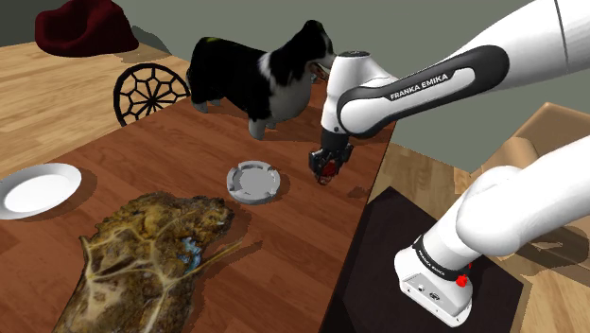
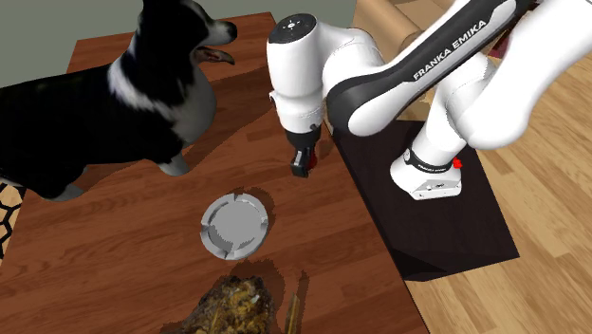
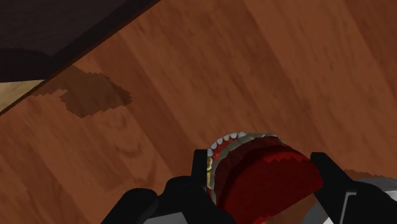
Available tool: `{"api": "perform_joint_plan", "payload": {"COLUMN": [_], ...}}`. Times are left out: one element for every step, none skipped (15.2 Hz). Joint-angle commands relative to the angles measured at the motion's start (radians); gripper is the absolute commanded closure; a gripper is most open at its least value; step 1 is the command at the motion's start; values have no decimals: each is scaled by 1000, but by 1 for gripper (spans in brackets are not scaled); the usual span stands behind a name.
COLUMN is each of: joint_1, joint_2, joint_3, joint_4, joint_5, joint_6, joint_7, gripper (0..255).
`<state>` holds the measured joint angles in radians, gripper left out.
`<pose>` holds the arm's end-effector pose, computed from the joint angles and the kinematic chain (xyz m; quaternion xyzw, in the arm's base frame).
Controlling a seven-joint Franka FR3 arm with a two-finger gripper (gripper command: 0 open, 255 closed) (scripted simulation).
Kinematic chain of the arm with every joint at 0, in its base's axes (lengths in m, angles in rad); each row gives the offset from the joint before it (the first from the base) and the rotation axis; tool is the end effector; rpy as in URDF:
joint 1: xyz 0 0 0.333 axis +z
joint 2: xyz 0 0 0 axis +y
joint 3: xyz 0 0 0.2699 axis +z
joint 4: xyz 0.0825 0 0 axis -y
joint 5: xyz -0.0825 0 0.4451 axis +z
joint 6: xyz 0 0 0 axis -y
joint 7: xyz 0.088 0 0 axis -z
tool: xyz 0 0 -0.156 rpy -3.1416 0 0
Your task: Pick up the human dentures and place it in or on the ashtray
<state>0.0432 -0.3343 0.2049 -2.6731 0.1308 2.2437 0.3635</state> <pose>0.4269 0.1029 0.1988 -0.9928 0.1079 0.0516 0.0004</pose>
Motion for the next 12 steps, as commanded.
{"api": "perform_joint_plan", "payload": {"joint_1": [1, 1, 2, 3, 4, 6, 9, 11, 15, 19, 24, 29], "joint_2": [56, 93, 130, 166, 202, 238, 274, 309, 345, 380, 415, 451], "joint_3": [14, 23, 31, 39, 47, 53, 59, 65, 69, 73, 77, 79], "joint_4": [55, 93, 132, 172, 212, 253, 294, 337, 380, 424, 469, 516], "joint_5": [-7, -12, -19, -27, -36, -46, -56, -67, -78, -90, -101, -113], "joint_6": [1, 1, -1, -4, -8, -13, -19, -27, -35, -45, -55, -67], "joint_7": [22, 38, 54, 70, 87, 103, 120, 136, 152, 168, 184, 199], "gripper": [255, 255, 255, 255, 255, 255, 255, 255, 255, 255, 255, 255]}}
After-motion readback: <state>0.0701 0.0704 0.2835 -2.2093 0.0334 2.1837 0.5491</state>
